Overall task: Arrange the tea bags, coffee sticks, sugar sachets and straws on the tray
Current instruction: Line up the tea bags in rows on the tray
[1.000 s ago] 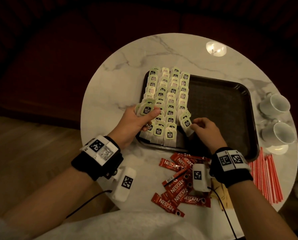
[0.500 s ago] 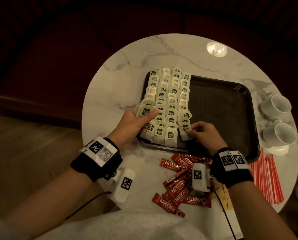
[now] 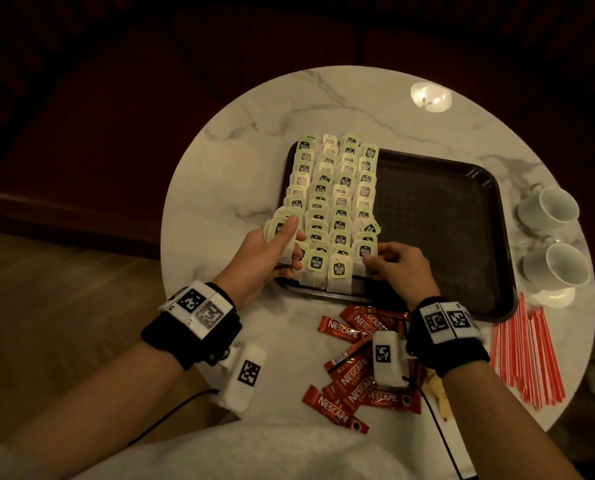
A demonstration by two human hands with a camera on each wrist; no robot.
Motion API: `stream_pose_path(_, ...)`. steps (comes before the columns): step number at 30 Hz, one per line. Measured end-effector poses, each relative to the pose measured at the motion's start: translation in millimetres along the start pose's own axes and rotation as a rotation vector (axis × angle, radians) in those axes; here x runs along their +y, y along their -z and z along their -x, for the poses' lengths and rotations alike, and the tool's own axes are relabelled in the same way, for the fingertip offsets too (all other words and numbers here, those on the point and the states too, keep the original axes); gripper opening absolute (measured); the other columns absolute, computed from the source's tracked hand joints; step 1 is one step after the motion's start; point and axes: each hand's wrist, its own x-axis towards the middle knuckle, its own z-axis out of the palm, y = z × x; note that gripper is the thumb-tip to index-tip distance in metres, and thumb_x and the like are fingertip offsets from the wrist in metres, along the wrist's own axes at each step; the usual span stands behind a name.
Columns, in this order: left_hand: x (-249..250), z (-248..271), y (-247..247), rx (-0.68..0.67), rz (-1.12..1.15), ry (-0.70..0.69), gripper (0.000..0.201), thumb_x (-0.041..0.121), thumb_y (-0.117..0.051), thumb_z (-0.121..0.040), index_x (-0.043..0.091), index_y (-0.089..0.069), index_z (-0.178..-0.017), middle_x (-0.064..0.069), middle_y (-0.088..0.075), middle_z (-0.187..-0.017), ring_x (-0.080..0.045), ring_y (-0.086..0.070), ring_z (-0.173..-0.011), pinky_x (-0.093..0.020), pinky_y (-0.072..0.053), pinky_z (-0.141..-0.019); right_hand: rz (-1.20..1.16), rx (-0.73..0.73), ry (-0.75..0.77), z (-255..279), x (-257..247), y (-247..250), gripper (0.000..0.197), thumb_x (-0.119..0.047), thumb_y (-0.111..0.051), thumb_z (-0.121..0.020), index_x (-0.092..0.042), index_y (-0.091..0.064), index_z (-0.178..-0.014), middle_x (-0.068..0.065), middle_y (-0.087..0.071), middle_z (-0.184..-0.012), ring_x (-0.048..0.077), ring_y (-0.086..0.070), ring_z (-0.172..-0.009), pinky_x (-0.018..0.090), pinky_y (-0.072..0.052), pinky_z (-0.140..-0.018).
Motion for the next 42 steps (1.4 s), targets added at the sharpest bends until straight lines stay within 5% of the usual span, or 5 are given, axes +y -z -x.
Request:
stream_pose_path(15, 0.5, -0.2, 2.3, 0.021, -0.015, 0.0, 0.033, 0.041, -0.05, -0.097, 0.012, -0.064, -0.091, 0.002, -0.063, -0.065, -0.01, -0.061, -0.056, -0.02, -0.05, -0.05, -0.09, 0.093, -0.01, -24.0, -16.4, 9.0, 0.022, -0.019, -0.058, -0.098, -0.016, -0.07, -0.116, 0.0, -0.071, -0.108, 0.007, -0.062, -0.09, 0.028, -0.05, -0.082)
stream_pose_path(20, 0.6, -0.6, 4.9, 0.021, -0.018, 0.003, 0.034, 0.041, -0.05, -0.097, 0.011, -0.064, -0.093, 0.005, -0.065, -0.062, -0.009, -0.061, -0.056, -0.02, -0.049, -0.05, -0.034, 0.101, 0.033, -27.6, -22.6, 7.5, 0.021, -0.021, -0.059, -0.097, -0.019, -0.072, -0.113, -0.001, -0.071, -0.114, 0.017, -0.063, -0.108, 0.041, -0.048, -0.103)
stream_pose_path(25, 0.1, -1.1, 5.9, 0.023, -0.023, 0.001, 0.034, 0.042, -0.05, -0.096, 0.01, -0.064, -0.094, 0.005, -0.065, -0.063, -0.01, -0.061, -0.057, -0.02, -0.049, -0.05, 0.039, 0.083, 0.044, -28.4, -23.9, 8.4, 0.024, -0.023, -0.057, -0.098, -0.019, -0.071, -0.117, -0.001, -0.069, -0.12, 0.019, -0.06, -0.116, 0.042, -0.045, -0.108)
stream_pose_path(33, 6.3, -1.2, 0.3, -0.012, 0.045, 0.005, 0.044, 0.051, -0.046, -0.094, 0.01, -0.062, -0.097, 0.001, -0.063, -0.067, -0.011, -0.06, -0.057, -0.021, -0.052, -0.051, 0.026, 0.161, 0.109, -15.5, -28.7, 14.2, 0.025, -0.022, -0.055, -0.098, -0.024, -0.067, -0.12, 0.0, -0.068, -0.118, 0.017, -0.061, -0.112, 0.043, -0.048, -0.103)
stream_pose_path(42, 14.1, -0.2, -12.2, -0.099, 0.101, 0.032, 0.057, 0.058, -0.033, -0.095, 0.009, -0.062, -0.097, -0.002, -0.063, -0.071, -0.013, -0.063, -0.062, -0.023, -0.055, -0.055, -0.1, -0.013, 0.259, 29.8, -53.3, -5.2, 0.016, -0.031, -0.061, -0.096, -0.025, -0.071, -0.107, -0.008, -0.071, -0.106, 0.007, -0.063, -0.103, 0.032, -0.051, -0.096)
